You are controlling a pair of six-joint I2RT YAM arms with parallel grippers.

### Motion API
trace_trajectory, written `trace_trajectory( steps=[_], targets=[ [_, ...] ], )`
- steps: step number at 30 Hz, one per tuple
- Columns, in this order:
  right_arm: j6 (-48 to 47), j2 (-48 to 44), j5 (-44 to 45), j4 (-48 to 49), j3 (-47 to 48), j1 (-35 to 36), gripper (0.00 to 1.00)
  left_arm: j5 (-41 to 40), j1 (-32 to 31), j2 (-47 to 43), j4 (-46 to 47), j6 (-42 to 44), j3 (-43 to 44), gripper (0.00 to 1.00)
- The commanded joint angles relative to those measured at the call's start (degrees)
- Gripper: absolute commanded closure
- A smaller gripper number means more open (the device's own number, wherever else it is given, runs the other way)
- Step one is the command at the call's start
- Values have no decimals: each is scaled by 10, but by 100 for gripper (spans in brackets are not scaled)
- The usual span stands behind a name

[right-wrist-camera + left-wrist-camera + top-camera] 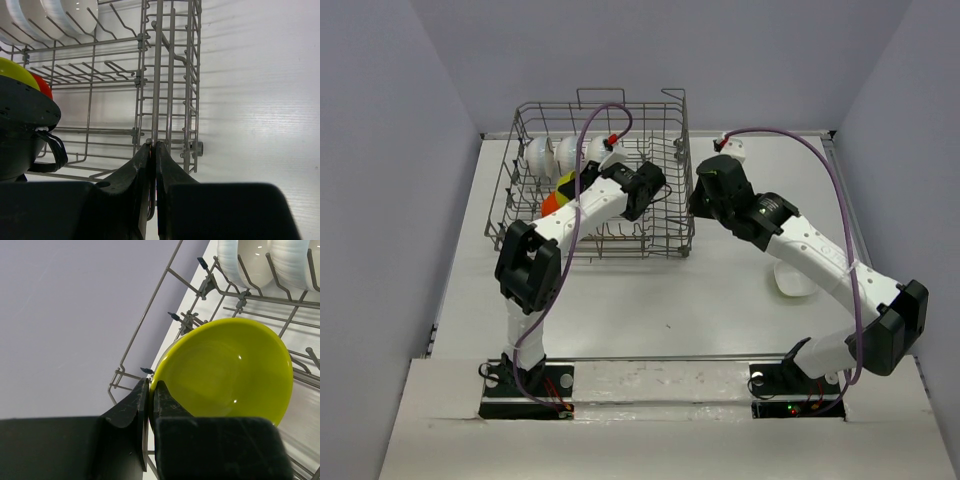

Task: Load the bowls into the dish rack
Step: Insert the bowl into the dish rack.

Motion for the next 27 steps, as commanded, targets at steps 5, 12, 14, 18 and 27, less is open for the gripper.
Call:
trace_trajectory(
  steps=[5,12,14,18,27],
  targets=[
    [5,-12,-15,37,-27,9,94,-59,0,17,-3,-1,4,100],
    [7,-21,-11,54,-48,9,94,-64,-2,52,-3,14,-3,100],
    [7,-25,-13,60,-53,9,94,-64,-2,62,-4,16,-5,100],
    [6,-23,-18,61,-55,9,94,-65,-2,65,-3,15,-4,100],
    [4,-26,-19,66,-58,9,94,-84,0,62,-3,45,1,100]
  ],
)
